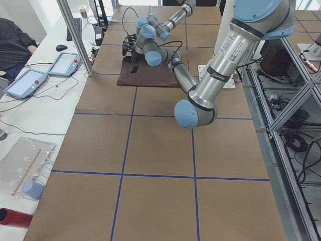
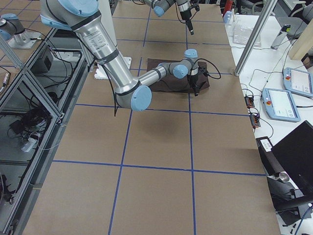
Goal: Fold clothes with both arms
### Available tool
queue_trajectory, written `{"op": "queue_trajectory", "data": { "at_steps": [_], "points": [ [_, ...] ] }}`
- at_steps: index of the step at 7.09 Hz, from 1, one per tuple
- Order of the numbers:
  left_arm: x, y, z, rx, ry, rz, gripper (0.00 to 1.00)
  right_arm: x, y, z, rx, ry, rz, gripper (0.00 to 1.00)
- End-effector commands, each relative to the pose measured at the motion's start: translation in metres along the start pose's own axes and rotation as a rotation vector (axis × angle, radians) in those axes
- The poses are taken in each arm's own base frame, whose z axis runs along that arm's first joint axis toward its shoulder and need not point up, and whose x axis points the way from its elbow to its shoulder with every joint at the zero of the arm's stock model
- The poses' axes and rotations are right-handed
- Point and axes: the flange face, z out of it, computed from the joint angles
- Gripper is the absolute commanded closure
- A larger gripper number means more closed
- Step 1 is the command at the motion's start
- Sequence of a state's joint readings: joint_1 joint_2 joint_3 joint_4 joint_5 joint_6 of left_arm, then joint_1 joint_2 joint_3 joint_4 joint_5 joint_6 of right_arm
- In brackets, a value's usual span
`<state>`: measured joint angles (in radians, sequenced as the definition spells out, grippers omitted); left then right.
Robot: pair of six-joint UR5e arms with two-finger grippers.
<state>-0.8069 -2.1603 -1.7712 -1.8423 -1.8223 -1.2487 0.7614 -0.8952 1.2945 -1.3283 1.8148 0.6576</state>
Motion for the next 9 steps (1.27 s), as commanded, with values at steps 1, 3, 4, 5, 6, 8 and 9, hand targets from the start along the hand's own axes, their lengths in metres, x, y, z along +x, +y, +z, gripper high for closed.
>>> {"op": "queue_trajectory", "data": {
  "at_steps": [1, 3, 4, 5, 6, 8, 9],
  "points": [
    [-0.001, 0.000, 0.000, -0.001, -0.001, 0.000, 0.00, 0.026, -0.010, -0.004, 0.002, 0.006, -0.005, 0.00],
    [-0.003, 0.006, 0.003, -0.039, 0.006, -0.017, 0.00, 0.020, -0.019, -0.031, -0.006, -0.088, 0.008, 0.00],
    [-0.014, 0.025, 0.006, -0.160, 0.015, -0.139, 0.00, 0.025, -0.016, -0.056, -0.033, -0.177, 0.043, 0.00],
    [-0.013, 0.056, 0.012, -0.220, 0.009, -0.261, 0.00, 0.032, -0.005, -0.071, -0.077, -0.264, 0.093, 0.00],
    [-0.007, 0.101, 0.013, -0.268, -0.004, -0.359, 0.00, 0.040, 0.022, -0.092, -0.068, -0.294, 0.171, 0.00],
    [0.018, 0.207, 0.030, -0.269, -0.077, -0.445, 0.00, 0.022, 0.049, -0.117, -0.176, -0.394, 0.304, 0.00],
    [0.026, 0.249, 0.038, -0.255, -0.103, -0.463, 0.01, 0.030, 0.069, -0.103, -0.237, -0.419, 0.310, 0.00]
  ]
}}
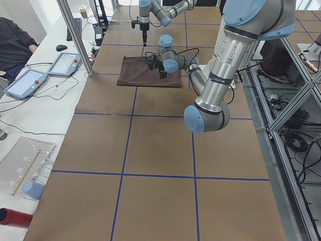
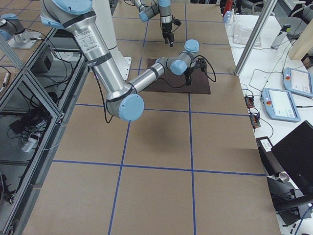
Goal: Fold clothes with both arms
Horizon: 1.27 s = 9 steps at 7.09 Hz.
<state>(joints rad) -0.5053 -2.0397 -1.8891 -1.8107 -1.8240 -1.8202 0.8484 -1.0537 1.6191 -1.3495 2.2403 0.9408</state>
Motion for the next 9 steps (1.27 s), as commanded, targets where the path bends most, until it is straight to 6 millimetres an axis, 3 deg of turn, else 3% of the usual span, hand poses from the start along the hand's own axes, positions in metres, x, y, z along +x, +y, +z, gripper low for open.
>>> {"op": "queue_trajectory", "data": {
  "at_steps": [1, 2, 3, 5, 9],
  "points": [
    [-0.022, 0.084, 0.038, 0.016, -0.045, -0.027, 0.01, 0.007, 0.025, 0.002, -0.047, -0.042, 0.024, 0.00],
    [-0.030, 0.109, 0.048, 0.014, -0.056, -0.003, 0.01, -0.018, 0.050, 0.007, -0.001, -0.030, -0.030, 0.00],
    [-0.038, 0.118, 0.059, 0.034, -0.069, 0.009, 0.02, -0.030, 0.061, 0.014, 0.008, -0.024, -0.009, 0.00],
    [-0.040, 0.119, 0.062, 0.038, -0.077, 0.005, 0.06, -0.042, 0.068, 0.014, 0.005, -0.037, 0.003, 0.00],
    [-0.053, 0.113, 0.072, 0.050, -0.107, 0.004, 0.14, -0.045, 0.068, 0.013, 0.004, -0.041, 0.001, 0.00]
  ]
}}
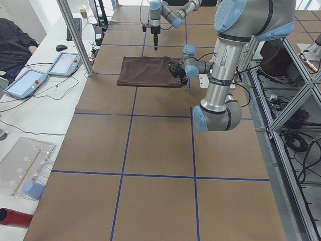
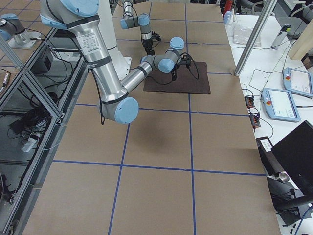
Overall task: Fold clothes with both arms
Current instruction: 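Move the right gripper down to the shirt corner nearest the robot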
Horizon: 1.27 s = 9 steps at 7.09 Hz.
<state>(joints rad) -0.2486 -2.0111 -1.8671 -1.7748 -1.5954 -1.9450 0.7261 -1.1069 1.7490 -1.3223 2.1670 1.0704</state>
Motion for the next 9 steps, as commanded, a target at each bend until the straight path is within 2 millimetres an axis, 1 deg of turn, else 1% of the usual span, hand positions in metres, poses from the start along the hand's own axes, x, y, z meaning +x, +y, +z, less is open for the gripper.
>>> {"op": "queue_trajectory", "data": {
  "at_steps": [1, 4, 5, 6, 8, 9],
  "points": [
    [-0.0061, -0.0025, 0.0046, 0.005, -0.013, 0.000, 0.18, -0.0002, 0.0000, 0.0007, -0.003, 0.000, -0.001, 0.00],
    [-0.0074, -0.0009, 0.0090, 0.004, -0.022, 0.001, 0.26, 0.0004, 0.0004, 0.0006, -0.003, 0.001, 0.001, 0.00],
    [-0.0069, -0.0006, 0.0093, 0.003, -0.022, 0.001, 0.35, 0.0008, -0.0002, 0.0000, -0.002, 0.001, 0.002, 0.00],
    [-0.0061, -0.0003, 0.0089, 0.002, -0.021, 0.001, 0.51, 0.0012, 0.0003, -0.0002, -0.003, 0.000, 0.001, 0.00],
    [-0.0041, 0.0006, 0.0072, 0.000, -0.015, 0.004, 0.95, 0.0015, 0.0009, -0.0004, -0.005, -0.001, 0.001, 0.00],
    [-0.0026, 0.0014, 0.0045, -0.004, -0.010, 0.020, 1.00, 0.0012, 0.0014, 0.0002, -0.005, 0.000, 0.001, 0.00]
  ]
}}
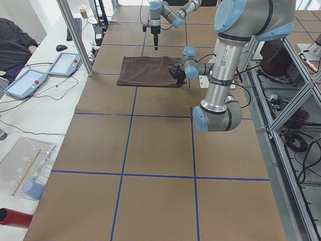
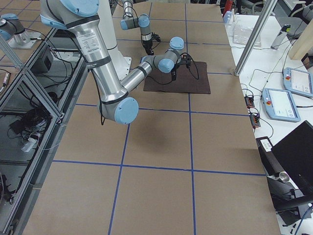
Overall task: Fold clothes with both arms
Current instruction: 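Move the right gripper down to the shirt corner nearest the robot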
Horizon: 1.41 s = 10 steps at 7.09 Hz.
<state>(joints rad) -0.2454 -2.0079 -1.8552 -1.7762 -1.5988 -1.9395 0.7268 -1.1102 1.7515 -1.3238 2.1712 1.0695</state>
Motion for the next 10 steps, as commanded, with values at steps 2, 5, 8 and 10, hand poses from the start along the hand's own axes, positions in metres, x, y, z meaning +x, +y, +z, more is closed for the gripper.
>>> {"op": "queue_trajectory", "data": {
  "at_steps": [2, 5, 8, 10],
  "points": [
    [0.002, 0.000, -0.015, -0.012, 0.023, 0.013, 1.00, 0.003, 0.001, 0.000, 0.001, 0.003, 0.003, 0.00],
    [0.003, -0.004, -0.033, -0.012, 0.001, 0.092, 1.00, -0.038, 0.049, 0.018, 0.044, -0.003, 0.210, 0.00],
    [0.002, -0.004, -0.033, -0.012, -0.001, 0.094, 1.00, -0.069, 0.126, 0.083, 0.087, 0.059, 0.503, 0.00],
    [0.002, -0.003, -0.033, -0.015, 0.000, 0.095, 1.00, -0.059, 0.155, 0.111, 0.095, 0.182, 0.622, 0.00]
  ]
}}
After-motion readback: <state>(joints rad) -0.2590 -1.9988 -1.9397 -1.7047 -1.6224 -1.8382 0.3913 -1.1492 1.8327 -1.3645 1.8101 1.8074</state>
